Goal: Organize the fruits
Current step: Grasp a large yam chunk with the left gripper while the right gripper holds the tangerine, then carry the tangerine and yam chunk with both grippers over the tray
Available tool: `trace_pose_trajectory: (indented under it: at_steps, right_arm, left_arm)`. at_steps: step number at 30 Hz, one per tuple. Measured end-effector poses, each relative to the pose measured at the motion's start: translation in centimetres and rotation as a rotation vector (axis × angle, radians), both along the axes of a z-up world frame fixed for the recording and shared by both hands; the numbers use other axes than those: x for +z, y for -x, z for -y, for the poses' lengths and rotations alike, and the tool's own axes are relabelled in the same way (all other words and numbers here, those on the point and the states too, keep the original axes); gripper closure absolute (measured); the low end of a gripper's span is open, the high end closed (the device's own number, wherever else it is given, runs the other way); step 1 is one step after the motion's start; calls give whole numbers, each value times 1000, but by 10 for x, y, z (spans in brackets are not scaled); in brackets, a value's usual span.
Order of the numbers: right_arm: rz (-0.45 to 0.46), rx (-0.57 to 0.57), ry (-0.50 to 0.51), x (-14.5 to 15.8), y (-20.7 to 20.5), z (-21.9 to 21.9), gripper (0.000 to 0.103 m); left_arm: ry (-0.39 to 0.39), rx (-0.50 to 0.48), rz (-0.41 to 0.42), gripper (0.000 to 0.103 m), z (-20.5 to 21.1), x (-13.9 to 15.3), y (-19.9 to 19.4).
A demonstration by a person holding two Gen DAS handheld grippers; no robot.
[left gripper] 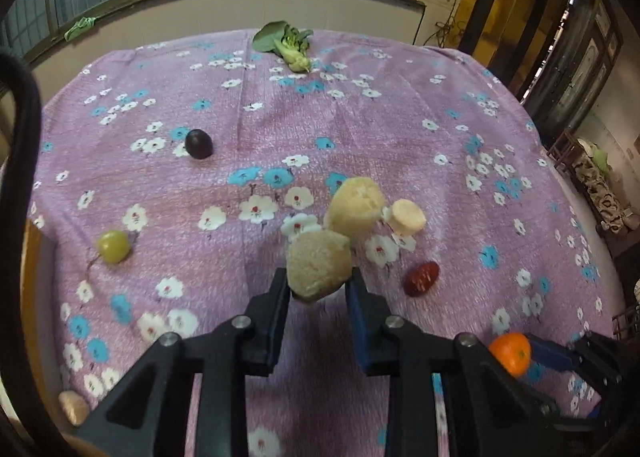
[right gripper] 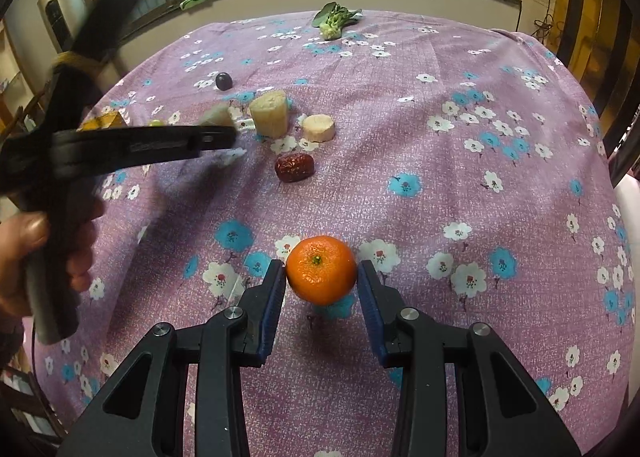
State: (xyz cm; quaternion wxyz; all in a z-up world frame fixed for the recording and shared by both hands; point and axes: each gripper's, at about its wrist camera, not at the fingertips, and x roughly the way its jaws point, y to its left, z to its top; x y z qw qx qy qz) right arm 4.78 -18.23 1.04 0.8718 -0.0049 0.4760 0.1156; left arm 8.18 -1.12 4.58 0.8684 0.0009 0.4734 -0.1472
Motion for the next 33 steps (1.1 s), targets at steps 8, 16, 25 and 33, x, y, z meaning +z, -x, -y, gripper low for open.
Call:
trace_pose_trajectory:
  at_steps: [8,16,25,33]
  right_arm:
    - [-3,27,15,1,12,-26,67]
    - [7,96,24,7,18,-77,67]
    - [54,225,28,30,15,-152,67]
    - [80,360,20,43,11,-229,67]
  left_arm:
    - [43,-22,-29,72,-39,6,55]
    - [51,29,-3,72,-78,14,89]
    - [82,120,21,72,-135,31,101]
    - [80,238,28,72,-198,33,108]
